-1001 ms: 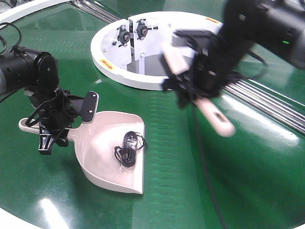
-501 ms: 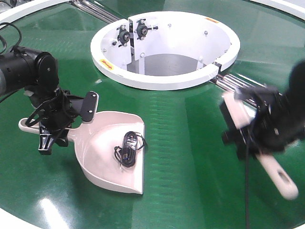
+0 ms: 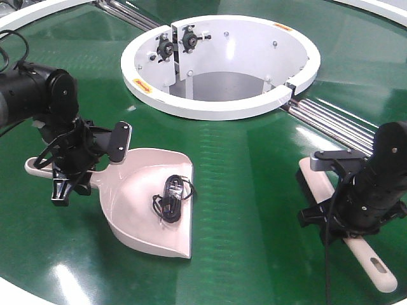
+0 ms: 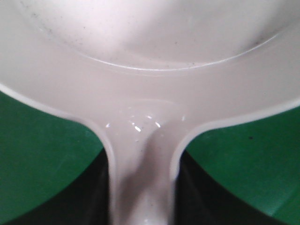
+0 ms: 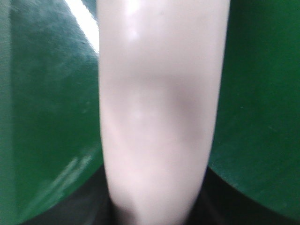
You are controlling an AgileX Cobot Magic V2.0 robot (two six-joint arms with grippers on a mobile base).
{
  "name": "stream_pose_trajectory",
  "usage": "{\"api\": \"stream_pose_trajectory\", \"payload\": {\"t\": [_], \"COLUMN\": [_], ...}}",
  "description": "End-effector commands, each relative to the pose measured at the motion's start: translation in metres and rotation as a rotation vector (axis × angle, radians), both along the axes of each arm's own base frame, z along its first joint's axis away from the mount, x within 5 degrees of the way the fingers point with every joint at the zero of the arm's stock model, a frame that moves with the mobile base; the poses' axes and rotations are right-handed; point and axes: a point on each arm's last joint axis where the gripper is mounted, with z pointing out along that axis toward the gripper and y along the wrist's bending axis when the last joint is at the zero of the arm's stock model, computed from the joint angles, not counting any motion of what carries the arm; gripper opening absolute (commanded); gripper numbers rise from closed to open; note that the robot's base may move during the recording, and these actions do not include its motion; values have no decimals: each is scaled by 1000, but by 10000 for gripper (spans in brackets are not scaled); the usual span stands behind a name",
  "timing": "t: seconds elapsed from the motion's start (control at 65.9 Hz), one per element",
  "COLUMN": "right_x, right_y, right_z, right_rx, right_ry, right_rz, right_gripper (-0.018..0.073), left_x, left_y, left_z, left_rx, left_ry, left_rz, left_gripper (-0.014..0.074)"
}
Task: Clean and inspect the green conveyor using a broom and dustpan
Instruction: 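Move the brush back and lower it onto the conveyor with the right gripper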
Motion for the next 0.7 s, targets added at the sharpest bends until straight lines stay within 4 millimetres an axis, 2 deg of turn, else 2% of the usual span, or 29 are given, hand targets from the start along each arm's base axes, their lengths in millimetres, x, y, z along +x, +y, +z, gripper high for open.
{"api": "stream_pose_trajectory", "payload": {"t": [0.0,0.319,0.683], "right_x": [3,7,10], "right_y": [-2,-1,-1], "right_z": [5,-15,-17], "right_rx": [-7,-23,-20], "right_ry": [-6,79,55], "right_rz": [-1,45,41], "right_gripper": [-1,11,33], "left_x": [-2,-2,-2], "left_y": [-3,-3,-3], "left_z": [26,26,26], "left_rx": [-34,-34,-34], "left_ry": [-75,-75,-75], "left_rz": [2,2,2], "left_gripper": [-8,-8,-8]}}
